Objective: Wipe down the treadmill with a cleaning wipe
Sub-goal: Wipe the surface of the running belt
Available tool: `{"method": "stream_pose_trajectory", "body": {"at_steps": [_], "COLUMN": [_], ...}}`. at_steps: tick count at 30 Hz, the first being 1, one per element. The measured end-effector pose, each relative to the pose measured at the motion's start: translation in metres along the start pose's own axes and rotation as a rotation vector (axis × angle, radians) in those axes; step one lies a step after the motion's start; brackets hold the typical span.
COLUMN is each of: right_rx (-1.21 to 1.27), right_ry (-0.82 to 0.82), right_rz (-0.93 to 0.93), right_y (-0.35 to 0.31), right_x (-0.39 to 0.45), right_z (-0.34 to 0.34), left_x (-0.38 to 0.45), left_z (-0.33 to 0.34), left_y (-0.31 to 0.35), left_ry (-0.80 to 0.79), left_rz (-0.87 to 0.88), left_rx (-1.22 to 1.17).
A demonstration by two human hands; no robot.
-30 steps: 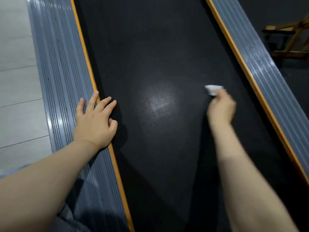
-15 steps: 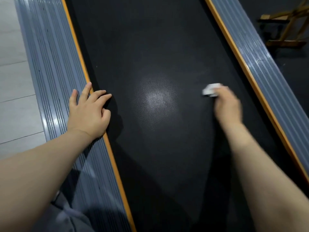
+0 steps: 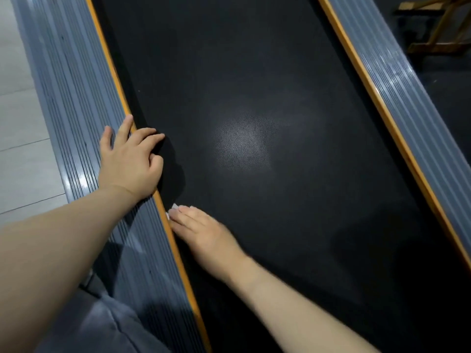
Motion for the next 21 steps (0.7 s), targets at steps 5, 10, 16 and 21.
{"method": "stream_pose_trajectory", "body": {"at_steps": [5, 10, 16, 21], "right_rx": [0.029, -0.243, -0.206, -0.032], "right_ry": [0.154, 0.448, 0.639, 0.358], "right_rz": [0.236, 1.04, 1.003, 0.441], "right_y": [0.159, 0.324, 0.267, 0.079], "right_x": [-0.021, -0.177, -0.126, -0.043], "right_z": [-0.118, -0.252, -0.192, -0.064], "left_x": [0.0, 0.0, -0.001, 0.002], "left_z": [-0.001, -0.001, 0.001, 0.003], "left_y": [-0.001, -0.001, -0.002, -0.001], "left_ry": [-0.003, 0.001, -0.009, -0.026], "left_rz": [0.007, 0.004, 0.0, -0.004], "left_rx": [-0.02, -0.03, -0.033, -0.019]}}
Point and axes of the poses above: each hand's wrist, its own x-axis towards the middle knuckle, its own z-axis out of the palm, y = z × x, the point moved 10 cm from there along x, towards the middle knuckle, and after that the axes turned 5 degrees about -x, right-handed, at the moved point
